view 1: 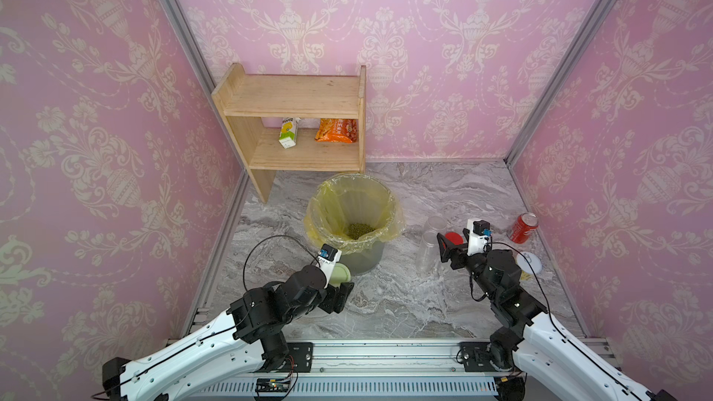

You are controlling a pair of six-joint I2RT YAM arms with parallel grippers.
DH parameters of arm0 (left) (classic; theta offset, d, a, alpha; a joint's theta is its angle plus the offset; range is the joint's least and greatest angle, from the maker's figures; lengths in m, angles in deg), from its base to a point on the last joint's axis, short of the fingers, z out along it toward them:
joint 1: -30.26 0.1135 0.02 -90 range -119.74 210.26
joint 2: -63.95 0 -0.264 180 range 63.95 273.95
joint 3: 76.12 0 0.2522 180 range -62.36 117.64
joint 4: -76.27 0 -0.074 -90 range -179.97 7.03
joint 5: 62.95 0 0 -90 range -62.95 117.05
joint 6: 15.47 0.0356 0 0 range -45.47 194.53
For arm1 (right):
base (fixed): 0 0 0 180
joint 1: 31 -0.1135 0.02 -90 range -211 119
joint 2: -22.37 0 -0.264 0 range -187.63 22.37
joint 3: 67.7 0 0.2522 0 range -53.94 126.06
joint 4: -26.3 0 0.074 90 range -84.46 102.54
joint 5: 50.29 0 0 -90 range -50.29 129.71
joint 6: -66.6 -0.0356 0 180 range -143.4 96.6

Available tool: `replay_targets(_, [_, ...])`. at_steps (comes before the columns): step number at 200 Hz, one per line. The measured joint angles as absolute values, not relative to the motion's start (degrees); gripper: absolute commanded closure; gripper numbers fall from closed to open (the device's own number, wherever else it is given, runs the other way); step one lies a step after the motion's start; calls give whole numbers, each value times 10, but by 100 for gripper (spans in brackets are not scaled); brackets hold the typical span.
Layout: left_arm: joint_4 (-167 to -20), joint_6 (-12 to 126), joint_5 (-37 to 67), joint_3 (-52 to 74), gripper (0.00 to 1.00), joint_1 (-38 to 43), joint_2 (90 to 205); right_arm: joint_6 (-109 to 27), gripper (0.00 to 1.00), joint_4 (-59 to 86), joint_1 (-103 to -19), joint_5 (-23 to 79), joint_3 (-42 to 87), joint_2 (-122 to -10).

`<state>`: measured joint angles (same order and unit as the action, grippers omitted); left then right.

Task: Empty moldy mung beans from jars
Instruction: Pick up the jar from the center of the board.

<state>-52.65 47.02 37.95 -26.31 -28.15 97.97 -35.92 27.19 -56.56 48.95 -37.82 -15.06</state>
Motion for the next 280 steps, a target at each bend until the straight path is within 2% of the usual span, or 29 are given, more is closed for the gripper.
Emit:
replay_targets(181, [-461, 419, 455, -267, 10, -322, 940, -371, 10, 295, -562, 490, -378, -173])
replay_targets(224, [-460, 419, 454, -267, 3, -322, 956, -372, 10, 304, -562, 490, -378, -180])
replay_targets(280, [-506, 419, 447, -281, 2, -322, 983, -372, 9, 305, -557, 492, -378, -181])
